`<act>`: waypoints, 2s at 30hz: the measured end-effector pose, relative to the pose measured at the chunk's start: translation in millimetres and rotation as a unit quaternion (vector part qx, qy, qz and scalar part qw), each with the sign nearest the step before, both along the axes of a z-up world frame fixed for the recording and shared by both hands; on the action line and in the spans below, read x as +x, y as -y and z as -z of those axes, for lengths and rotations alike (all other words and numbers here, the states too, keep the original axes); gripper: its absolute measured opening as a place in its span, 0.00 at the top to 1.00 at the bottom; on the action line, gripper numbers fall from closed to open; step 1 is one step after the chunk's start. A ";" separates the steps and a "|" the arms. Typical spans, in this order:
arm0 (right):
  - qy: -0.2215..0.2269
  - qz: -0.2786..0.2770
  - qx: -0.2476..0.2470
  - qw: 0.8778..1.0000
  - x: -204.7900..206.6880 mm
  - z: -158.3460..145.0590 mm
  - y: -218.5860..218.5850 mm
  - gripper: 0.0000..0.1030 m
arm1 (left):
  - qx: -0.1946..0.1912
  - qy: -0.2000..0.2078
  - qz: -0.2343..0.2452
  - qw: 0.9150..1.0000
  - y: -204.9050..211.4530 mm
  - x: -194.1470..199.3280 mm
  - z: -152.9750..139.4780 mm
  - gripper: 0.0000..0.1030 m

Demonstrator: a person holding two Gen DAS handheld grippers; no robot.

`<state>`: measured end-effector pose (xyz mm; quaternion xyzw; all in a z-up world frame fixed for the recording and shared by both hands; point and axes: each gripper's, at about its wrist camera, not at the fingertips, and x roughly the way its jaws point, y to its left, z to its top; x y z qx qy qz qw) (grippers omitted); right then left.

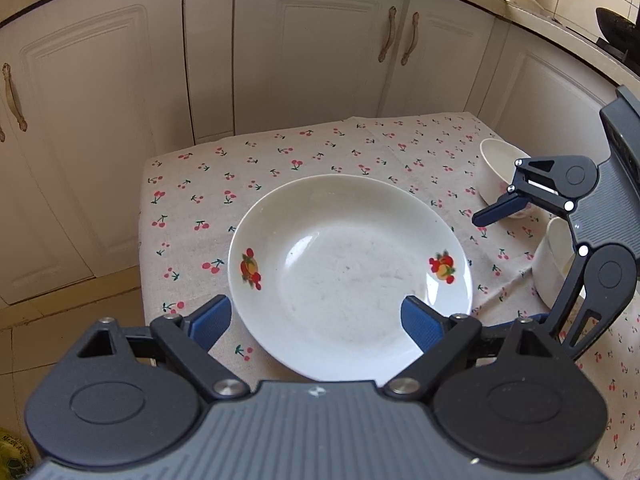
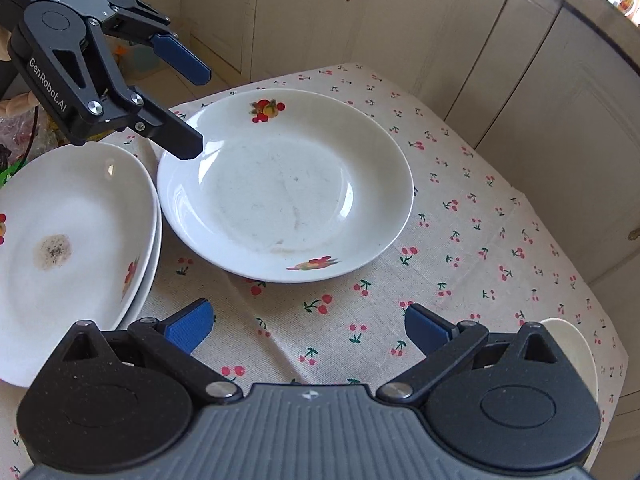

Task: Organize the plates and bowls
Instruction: 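Grasp the rim of the next white fruit-decal plate with the left gripper and lift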

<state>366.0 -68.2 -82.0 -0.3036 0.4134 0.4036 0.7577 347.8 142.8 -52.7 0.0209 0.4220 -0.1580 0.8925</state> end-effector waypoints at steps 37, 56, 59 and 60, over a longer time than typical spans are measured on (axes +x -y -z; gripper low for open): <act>-0.034 -0.072 0.008 0.997 29.3 21.4 -26.9 0.00 | -0.030 -0.049 0.034 0.998 -2.1 59.0 28.4 0.12; -0.015 -0.057 0.050 0.997 25.2 9.0 -20.7 0.00 | -0.034 -0.048 0.038 0.998 -5.6 62.8 32.6 0.12; -0.012 -0.056 0.050 0.997 23.3 8.6 -19.3 0.00 | -0.036 -0.047 0.040 0.997 -5.5 61.5 32.6 0.12; -0.010 -0.055 0.048 0.997 22.8 8.7 -19.3 0.00 | -0.037 -0.047 0.040 0.997 -5.5 61.2 32.6 0.12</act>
